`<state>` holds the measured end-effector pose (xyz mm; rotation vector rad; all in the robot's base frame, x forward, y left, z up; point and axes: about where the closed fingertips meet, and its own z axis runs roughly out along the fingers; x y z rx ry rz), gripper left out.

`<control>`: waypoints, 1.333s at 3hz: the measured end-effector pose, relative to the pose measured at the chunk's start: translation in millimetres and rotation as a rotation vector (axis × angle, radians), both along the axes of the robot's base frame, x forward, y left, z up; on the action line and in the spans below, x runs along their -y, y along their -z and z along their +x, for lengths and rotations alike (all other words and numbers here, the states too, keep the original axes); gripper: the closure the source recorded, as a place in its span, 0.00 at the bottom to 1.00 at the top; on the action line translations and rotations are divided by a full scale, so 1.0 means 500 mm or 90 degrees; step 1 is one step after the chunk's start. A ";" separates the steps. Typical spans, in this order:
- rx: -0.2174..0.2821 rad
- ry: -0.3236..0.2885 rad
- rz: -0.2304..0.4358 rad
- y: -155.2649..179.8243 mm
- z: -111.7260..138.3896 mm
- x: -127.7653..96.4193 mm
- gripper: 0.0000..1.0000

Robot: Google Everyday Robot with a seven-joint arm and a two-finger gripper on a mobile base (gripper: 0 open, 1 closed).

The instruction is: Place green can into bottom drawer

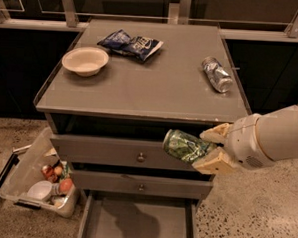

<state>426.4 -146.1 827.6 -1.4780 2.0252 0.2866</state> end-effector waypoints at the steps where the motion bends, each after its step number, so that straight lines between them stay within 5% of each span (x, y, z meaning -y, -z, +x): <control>1: 0.000 0.000 0.000 0.000 0.000 0.000 1.00; 2: -0.020 0.003 -0.001 0.040 -0.001 -0.010 1.00; 4: -0.076 0.023 0.041 0.251 -0.021 -0.013 1.00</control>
Offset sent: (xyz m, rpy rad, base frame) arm 0.0007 0.0089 -0.0477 0.0004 0.0749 -0.0168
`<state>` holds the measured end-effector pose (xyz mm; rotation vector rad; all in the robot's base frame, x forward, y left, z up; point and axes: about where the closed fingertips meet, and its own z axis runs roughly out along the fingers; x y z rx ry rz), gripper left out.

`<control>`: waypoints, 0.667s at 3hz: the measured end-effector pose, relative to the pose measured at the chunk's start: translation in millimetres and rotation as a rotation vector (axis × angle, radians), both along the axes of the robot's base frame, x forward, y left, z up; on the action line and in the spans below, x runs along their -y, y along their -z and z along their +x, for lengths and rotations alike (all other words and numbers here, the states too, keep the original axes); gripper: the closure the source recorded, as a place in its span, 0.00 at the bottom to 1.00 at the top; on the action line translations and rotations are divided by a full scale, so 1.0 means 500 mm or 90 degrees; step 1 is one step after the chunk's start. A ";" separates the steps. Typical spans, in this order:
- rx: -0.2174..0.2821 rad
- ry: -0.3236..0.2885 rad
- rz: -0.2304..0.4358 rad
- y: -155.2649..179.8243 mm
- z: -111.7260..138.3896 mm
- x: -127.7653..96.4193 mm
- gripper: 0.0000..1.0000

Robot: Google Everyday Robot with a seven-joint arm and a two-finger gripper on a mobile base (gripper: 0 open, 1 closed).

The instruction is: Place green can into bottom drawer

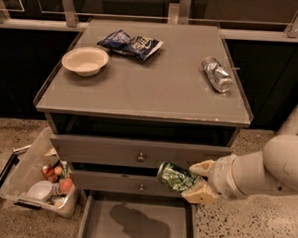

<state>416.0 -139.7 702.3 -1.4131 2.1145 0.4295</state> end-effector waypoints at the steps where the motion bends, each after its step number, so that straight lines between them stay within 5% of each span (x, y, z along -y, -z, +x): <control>1: 0.016 0.016 0.024 0.102 0.003 0.024 1.00; 2: 0.027 0.010 0.036 0.194 0.013 0.039 1.00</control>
Offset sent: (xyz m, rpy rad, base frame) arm 0.0129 -0.0308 -0.1527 0.0794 -0.0631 -0.0104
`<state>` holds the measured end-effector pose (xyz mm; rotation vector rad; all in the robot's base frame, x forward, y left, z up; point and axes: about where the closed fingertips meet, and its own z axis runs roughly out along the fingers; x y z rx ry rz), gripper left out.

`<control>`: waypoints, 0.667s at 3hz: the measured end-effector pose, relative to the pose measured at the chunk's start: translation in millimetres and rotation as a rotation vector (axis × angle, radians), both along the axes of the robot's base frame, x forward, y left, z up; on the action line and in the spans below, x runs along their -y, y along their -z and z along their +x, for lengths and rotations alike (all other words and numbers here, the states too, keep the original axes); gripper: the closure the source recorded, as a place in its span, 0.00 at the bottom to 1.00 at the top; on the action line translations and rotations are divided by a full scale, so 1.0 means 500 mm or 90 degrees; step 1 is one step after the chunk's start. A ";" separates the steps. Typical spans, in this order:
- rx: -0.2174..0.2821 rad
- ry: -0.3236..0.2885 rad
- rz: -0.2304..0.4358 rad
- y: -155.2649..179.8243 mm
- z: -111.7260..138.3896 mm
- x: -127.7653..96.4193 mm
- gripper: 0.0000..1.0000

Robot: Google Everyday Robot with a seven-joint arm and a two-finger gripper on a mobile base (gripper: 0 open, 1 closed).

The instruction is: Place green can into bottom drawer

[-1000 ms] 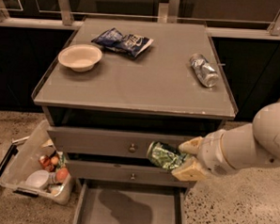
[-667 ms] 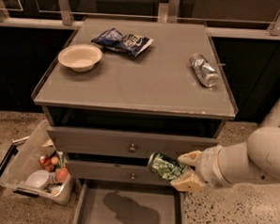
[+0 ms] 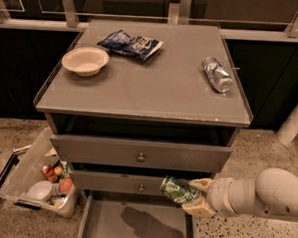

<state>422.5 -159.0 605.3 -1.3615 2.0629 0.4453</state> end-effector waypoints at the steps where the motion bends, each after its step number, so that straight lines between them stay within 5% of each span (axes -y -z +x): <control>1: -0.035 0.006 0.000 0.102 -0.019 0.018 1.00; 2: -0.035 0.006 0.000 0.102 -0.019 0.018 1.00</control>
Offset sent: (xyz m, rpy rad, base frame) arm -0.0074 -0.0076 -0.0419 -0.0025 0.0437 -0.0061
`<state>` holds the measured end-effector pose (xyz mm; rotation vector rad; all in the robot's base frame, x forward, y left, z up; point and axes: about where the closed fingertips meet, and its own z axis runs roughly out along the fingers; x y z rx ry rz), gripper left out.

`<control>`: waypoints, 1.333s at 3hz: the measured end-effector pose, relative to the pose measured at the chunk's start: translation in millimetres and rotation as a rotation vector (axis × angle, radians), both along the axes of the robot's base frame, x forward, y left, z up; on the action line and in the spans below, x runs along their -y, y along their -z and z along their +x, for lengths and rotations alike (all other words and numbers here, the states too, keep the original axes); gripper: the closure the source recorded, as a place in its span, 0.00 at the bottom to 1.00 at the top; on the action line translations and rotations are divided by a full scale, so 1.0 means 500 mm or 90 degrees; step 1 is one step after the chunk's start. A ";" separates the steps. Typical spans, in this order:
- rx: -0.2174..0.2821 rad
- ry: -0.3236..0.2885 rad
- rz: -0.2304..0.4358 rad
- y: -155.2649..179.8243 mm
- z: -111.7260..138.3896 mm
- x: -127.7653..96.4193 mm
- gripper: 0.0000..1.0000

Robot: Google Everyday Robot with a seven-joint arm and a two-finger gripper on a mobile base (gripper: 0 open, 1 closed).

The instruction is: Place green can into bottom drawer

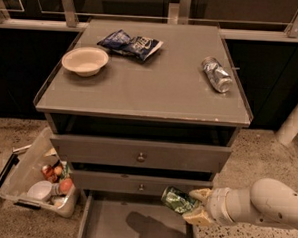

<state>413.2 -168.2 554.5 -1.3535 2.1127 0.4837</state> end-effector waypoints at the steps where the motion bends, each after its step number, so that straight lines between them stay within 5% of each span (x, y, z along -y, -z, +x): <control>1: -0.012 -0.005 0.015 0.033 0.004 -0.016 1.00; 2: -0.011 -0.008 0.035 0.088 0.015 -0.031 1.00; 4: 0.056 0.021 0.092 0.227 0.029 -0.050 1.00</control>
Offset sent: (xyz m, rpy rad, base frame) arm 0.0189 0.0234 -0.0894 0.1024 0.0037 0.0034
